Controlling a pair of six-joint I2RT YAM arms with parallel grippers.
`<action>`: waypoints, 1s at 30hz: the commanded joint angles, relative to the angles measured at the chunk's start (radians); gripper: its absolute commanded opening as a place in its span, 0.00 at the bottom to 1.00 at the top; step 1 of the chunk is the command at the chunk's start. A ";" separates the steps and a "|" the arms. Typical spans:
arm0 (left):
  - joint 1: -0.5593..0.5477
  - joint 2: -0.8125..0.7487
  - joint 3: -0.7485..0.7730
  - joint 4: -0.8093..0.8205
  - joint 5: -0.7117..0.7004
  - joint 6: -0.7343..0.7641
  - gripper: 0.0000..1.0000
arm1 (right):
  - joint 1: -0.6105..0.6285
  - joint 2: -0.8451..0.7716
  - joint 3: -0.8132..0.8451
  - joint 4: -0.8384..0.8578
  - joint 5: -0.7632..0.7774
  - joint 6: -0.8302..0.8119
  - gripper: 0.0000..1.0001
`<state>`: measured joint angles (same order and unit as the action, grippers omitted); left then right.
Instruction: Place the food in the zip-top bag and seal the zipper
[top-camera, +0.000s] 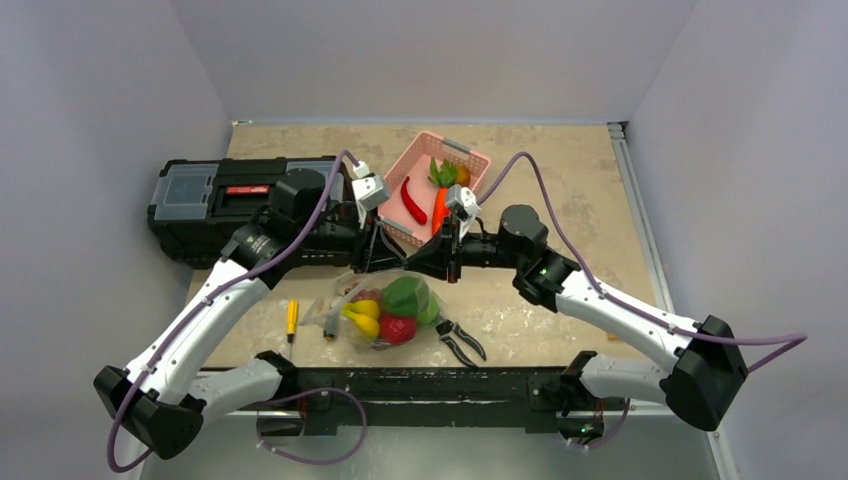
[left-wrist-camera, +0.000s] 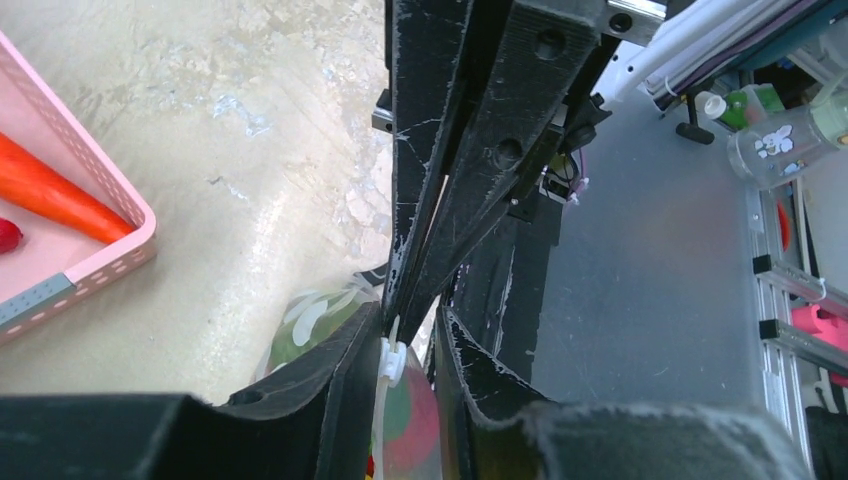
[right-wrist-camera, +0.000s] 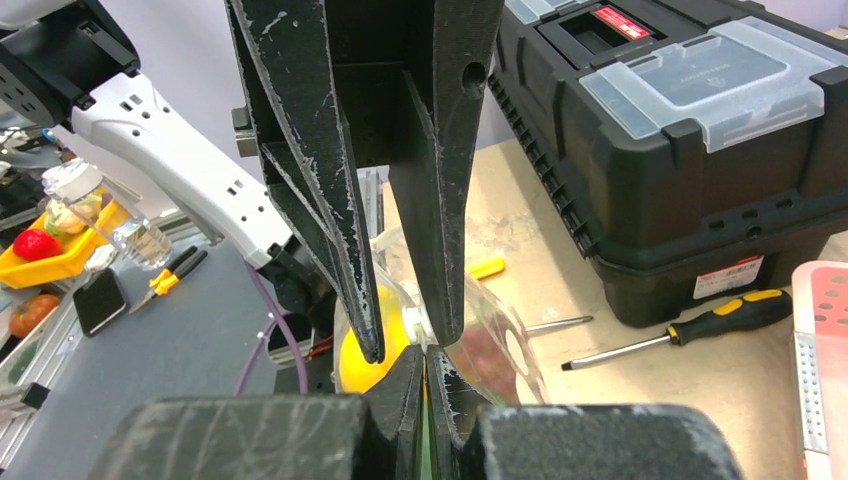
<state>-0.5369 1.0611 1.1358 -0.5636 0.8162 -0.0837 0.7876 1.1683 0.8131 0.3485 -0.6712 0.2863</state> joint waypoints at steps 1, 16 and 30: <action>0.002 -0.027 -0.012 0.016 0.112 0.045 0.25 | -0.001 -0.017 0.006 0.056 0.014 0.007 0.00; 0.002 -0.047 -0.024 -0.072 0.015 0.128 0.23 | -0.011 -0.020 0.015 0.052 0.012 0.010 0.00; 0.002 -0.067 -0.039 -0.050 -0.019 0.125 0.00 | -0.010 0.015 0.033 0.043 -0.081 -0.056 0.00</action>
<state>-0.5369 1.0149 1.1088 -0.6281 0.7815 0.0307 0.7834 1.1774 0.8146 0.3580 -0.7231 0.2588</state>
